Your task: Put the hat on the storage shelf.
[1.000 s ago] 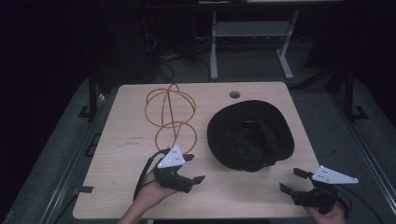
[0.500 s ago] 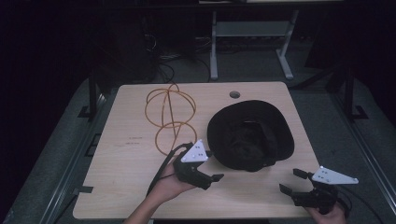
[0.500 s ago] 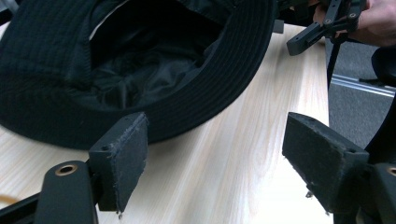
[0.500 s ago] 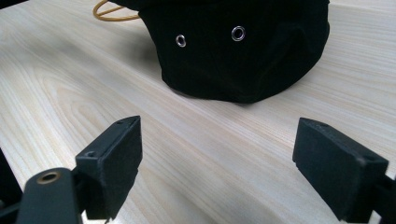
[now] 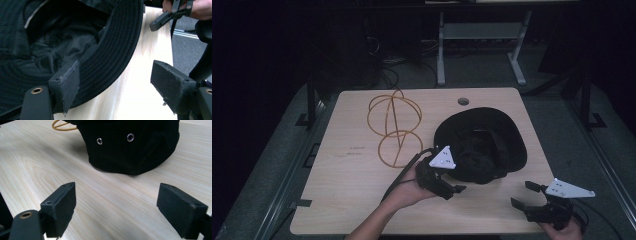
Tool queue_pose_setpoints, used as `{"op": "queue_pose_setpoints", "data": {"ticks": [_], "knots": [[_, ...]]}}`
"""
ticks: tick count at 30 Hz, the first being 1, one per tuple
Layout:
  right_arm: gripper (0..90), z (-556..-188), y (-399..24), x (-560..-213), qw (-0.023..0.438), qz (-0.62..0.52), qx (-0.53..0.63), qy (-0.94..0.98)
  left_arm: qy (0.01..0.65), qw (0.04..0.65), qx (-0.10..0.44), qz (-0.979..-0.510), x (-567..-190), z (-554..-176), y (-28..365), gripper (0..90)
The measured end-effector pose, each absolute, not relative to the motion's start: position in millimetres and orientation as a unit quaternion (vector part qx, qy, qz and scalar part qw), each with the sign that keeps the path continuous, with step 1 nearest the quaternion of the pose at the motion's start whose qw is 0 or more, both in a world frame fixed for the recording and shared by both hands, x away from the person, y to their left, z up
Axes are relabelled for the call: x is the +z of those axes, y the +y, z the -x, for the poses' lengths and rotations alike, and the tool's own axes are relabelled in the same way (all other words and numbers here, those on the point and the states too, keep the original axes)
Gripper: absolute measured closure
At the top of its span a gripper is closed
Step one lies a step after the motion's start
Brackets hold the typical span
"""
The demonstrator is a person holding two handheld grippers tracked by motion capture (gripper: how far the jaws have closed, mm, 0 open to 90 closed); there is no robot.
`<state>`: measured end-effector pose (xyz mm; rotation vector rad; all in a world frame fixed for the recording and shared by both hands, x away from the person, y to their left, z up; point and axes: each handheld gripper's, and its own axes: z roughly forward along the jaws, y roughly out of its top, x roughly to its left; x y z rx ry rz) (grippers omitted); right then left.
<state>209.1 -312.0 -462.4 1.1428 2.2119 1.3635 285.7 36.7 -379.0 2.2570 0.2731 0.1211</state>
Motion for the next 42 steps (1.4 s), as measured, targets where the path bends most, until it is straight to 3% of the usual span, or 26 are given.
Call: {"op": "queue_pose_setpoints", "data": {"ticks": [11, 22, 31, 42], "knots": [[15.2, -210, -309, -463, 0.149, -0.393, 0.473, 0.774, 0.091, 0.365, 0.064, -0.924, -395, -297, 21, 21.8], [15.2, -210, -307, -462, 0.149, -0.39, 0.472, 0.776, 0.062, 0.381, 0.088, -0.918, -393, -294, 23, 70.8], [15.2, -211, -301, -460, 0.157, -0.386, 0.47, 0.778, 0.069, 0.417, 0.067, -0.904, -387, -295, 28, 82.9], [15.5, -215, -294, -455, 0.179, -0.387, 0.485, 0.763, 0.078, 0.464, 0.033, -0.882, -375, -292, 33, 85.7]]}}
